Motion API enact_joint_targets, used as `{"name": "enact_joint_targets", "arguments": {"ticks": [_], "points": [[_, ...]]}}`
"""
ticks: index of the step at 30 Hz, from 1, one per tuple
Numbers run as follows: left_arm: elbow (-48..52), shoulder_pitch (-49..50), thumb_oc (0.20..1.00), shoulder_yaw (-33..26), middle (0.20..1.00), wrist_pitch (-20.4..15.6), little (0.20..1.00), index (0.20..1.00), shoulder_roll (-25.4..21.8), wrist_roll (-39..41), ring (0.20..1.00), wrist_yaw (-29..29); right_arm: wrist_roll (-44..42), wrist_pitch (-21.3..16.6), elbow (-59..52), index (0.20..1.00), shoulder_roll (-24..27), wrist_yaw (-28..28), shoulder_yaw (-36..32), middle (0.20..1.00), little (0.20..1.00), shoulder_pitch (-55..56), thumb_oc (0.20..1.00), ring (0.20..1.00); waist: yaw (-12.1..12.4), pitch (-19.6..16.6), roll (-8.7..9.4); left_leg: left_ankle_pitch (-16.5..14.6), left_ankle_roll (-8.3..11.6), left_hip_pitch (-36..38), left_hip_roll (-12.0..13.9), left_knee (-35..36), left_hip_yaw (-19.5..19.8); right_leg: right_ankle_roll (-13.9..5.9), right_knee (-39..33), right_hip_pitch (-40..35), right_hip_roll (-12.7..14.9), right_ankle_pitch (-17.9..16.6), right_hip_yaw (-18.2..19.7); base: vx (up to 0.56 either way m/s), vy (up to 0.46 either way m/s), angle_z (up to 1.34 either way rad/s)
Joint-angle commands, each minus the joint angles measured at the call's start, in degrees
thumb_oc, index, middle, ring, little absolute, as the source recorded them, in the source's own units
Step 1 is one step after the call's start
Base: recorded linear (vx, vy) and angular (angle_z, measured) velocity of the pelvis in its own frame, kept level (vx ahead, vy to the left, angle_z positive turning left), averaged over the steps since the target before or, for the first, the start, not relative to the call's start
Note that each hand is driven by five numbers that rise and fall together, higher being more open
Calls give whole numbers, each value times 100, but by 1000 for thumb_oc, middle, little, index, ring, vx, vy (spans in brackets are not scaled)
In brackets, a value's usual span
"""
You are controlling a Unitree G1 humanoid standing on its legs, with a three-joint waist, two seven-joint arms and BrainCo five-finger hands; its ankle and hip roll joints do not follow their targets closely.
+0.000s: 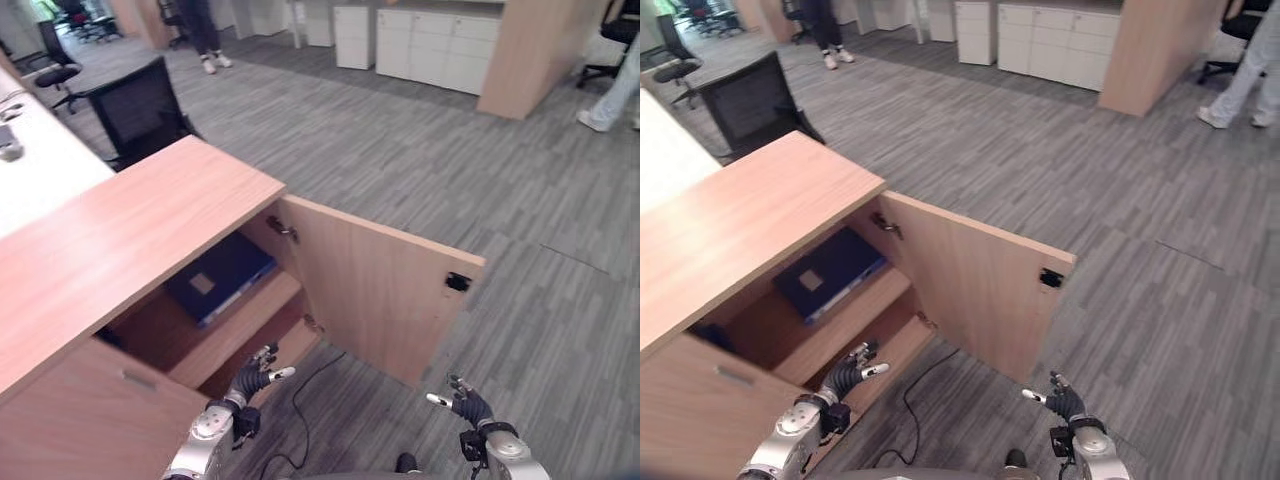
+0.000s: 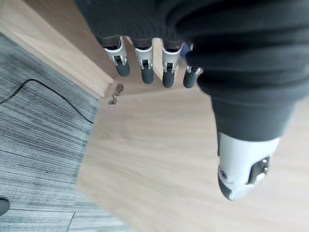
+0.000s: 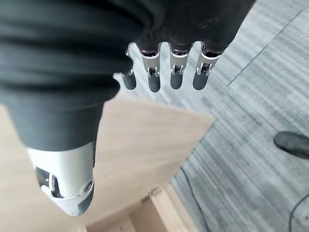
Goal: Put the empty folder in the office cabinet
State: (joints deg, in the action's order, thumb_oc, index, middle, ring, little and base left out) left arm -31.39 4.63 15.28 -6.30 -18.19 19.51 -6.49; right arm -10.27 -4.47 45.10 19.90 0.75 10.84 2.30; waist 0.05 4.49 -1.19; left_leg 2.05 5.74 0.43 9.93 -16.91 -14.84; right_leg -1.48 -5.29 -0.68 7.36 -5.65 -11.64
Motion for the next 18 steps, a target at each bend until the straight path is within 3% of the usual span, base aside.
{"name": "enact_joint_targets", "arguments": {"ticks": [1,2,3,9,18], "points": [[222,-241,1000,-81,1000,-248,1000,1000,-42,120,1000,154,-294,-163,28,1000,72,79,69,1000,1000,-434,1000,1000,93,111,113,-204,-112,-332,-472,825,665,-537,29,-192,42,383,17,66,-5,-97],[205,-224,1000,-91,1000,-262,1000,1000,-11,98,1000,162,-284,-169,93,1000,85,67,38,1000,1000,-420,1000,1000,116,79,78,-319,-177,-263,-576,1108,864,-581,29,-182,10,395,88,115,17,-65],[198,-234,1000,-89,1000,-262,1000,1000,9,101,1000,137,-280,-175,188,1000,71,58,-58,1000,1000,-371,1000,1000,69,-3,45,-265,-159,-77,-577,1446,854,-592,29,-188,-30,353,140,119,28,-42],[150,-151,1000,-190,1000,-268,1000,1000,-48,36,1000,122,-378,-185,361,1000,81,155,-406,1000,1000,-265,1000,1000,-20,-182,26,-231,-220,430,-635,1965,734,-595,29,-346,-41,360,107,86,29,-22],[227,9,1000,-342,1000,-272,1000,1000,-185,69,1000,65,-645,-267,518,1000,503,396,-937,1000,1000,-744,1000,1000,85,-269,87,-300,-275,672,-666,2191,819,-655,29,-427,-40,326,42,1,26,8]]}}
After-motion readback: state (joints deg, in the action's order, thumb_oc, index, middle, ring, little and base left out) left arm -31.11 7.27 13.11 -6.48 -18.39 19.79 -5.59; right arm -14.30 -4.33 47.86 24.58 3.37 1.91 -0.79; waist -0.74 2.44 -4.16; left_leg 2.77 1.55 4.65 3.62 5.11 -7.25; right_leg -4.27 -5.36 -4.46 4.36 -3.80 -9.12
